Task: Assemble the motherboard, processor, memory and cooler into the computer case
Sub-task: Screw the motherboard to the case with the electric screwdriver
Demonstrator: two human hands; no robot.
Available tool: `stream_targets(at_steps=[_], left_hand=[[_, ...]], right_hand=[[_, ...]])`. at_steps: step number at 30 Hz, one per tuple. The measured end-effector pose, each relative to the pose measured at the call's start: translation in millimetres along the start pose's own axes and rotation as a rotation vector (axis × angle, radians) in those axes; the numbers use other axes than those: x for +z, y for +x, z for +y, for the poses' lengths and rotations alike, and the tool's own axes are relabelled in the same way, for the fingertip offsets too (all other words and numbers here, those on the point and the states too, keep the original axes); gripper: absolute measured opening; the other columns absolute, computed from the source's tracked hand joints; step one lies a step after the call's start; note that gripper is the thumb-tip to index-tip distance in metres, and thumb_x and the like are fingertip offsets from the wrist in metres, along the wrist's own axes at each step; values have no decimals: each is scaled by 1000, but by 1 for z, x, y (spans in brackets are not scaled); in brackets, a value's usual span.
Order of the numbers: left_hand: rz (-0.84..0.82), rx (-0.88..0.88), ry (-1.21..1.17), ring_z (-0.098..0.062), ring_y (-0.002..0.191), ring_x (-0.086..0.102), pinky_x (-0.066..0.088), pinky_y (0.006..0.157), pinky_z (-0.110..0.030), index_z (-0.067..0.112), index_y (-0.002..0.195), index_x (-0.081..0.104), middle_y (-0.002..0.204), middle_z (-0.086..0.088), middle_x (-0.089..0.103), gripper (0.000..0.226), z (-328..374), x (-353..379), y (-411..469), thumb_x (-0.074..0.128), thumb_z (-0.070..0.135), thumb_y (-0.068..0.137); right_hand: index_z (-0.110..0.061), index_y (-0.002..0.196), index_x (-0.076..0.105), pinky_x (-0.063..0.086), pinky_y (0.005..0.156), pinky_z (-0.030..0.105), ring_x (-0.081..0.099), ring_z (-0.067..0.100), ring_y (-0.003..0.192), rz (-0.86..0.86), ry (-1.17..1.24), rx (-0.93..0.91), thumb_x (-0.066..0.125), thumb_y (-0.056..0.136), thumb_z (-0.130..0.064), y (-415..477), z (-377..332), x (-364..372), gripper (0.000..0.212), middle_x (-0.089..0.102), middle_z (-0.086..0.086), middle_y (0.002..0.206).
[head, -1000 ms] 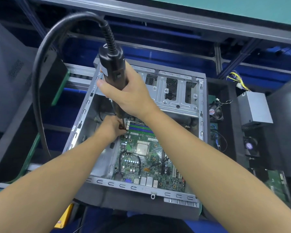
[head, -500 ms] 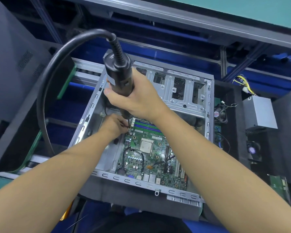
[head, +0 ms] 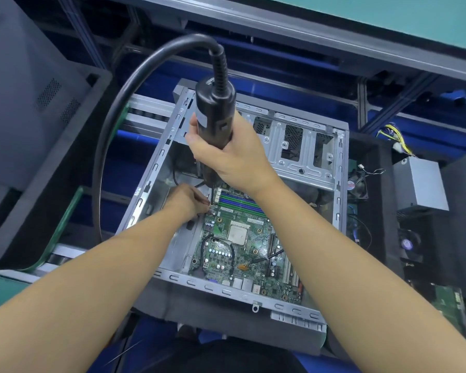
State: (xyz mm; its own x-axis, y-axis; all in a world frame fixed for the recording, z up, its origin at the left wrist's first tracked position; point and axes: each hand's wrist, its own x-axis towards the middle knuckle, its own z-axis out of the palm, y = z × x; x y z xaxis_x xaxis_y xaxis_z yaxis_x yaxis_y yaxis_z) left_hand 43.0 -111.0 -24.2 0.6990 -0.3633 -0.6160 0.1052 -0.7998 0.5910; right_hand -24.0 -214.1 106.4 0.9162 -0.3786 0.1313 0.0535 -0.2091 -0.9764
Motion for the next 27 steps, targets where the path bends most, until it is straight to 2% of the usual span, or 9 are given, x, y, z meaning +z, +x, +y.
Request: stream_targets(at_steps=[2, 5, 8, 10, 13, 17, 22, 25, 27], left_hand=[[-2, -7, 3, -21, 70, 67, 60, 77, -38, 12, 72, 73, 82, -6, 73, 12, -1, 0, 2, 83, 5, 74], [-7, -11, 11, -19, 64, 65, 60, 75, -36, 14, 68, 71, 79, -5, 72, 16, -1, 1, 3, 82, 5, 74], [-8, -10, -5, -20, 67, 63, 59, 79, -37, 14, 66, 68, 78, -6, 70, 19, -3, 2, 5, 81, 3, 75], [-12, -12, -17, -21, 71, 64, 58, 80, -39, 14, 66, 68, 78, -6, 70, 20, -3, 3, 6, 80, 3, 76], [-20, -4, -24, -22, 75, 65, 57, 85, -40, 12, 71, 69, 81, -6, 70, 14, -4, 3, 6, 80, 5, 77], [-18, 6, -48, -28, 90, 70, 56, 88, -42, 7, 84, 72, 90, -10, 73, 8, -7, 3, 7, 79, 8, 79], [-27, -7, -42, -28, 88, 70, 57, 87, -42, 13, 76, 70, 89, -9, 73, 11, -8, 5, 9, 79, 10, 78], [-22, -15, -40, -28, 88, 69, 57, 86, -42, 11, 81, 69, 88, -10, 71, 11, -8, 5, 12, 79, 11, 79], [-35, -27, -75, -28, 81, 66, 57, 84, -40, 8, 84, 63, 88, -13, 68, 15, -8, 7, 13, 78, 10, 80]], right_hand=[[7, 101, 56, 52, 80, 59, 59, 43, 83, 7, 3, 22, 70, 86, -24, -2, 1, -1, 37, 62, 26, 90], [4, 94, 58, 53, 79, 53, 61, 35, 78, 28, -51, 21, 70, 86, -25, -1, 1, -2, 32, 64, 17, 82], [0, 93, 59, 54, 77, 50, 60, 28, 74, 29, -74, 33, 70, 84, -27, -1, 1, 0, 30, 64, 8, 74], [1, 99, 60, 54, 83, 52, 61, 25, 77, 31, -35, 53, 70, 85, -24, -2, 0, 2, 31, 67, 12, 83], [4, 104, 59, 53, 87, 54, 62, 35, 86, 38, -9, 67, 70, 86, -22, -4, -1, 4, 33, 66, 21, 94], [4, 93, 58, 51, 77, 47, 59, 33, 78, 31, -68, 58, 70, 86, -25, -5, -3, 4, 32, 64, 19, 83], [-1, 102, 61, 54, 86, 49, 64, 25, 80, 57, -23, 76, 72, 85, -27, -5, -7, 6, 32, 68, 10, 88], [-2, 105, 60, 53, 88, 51, 63, 35, 91, 83, 15, 58, 71, 85, -26, -5, -13, 10, 32, 66, 17, 98], [-1, 106, 58, 52, 85, 55, 61, 41, 87, 120, 41, 22, 71, 85, -21, -7, -20, 11, 31, 63, 23, 93]])
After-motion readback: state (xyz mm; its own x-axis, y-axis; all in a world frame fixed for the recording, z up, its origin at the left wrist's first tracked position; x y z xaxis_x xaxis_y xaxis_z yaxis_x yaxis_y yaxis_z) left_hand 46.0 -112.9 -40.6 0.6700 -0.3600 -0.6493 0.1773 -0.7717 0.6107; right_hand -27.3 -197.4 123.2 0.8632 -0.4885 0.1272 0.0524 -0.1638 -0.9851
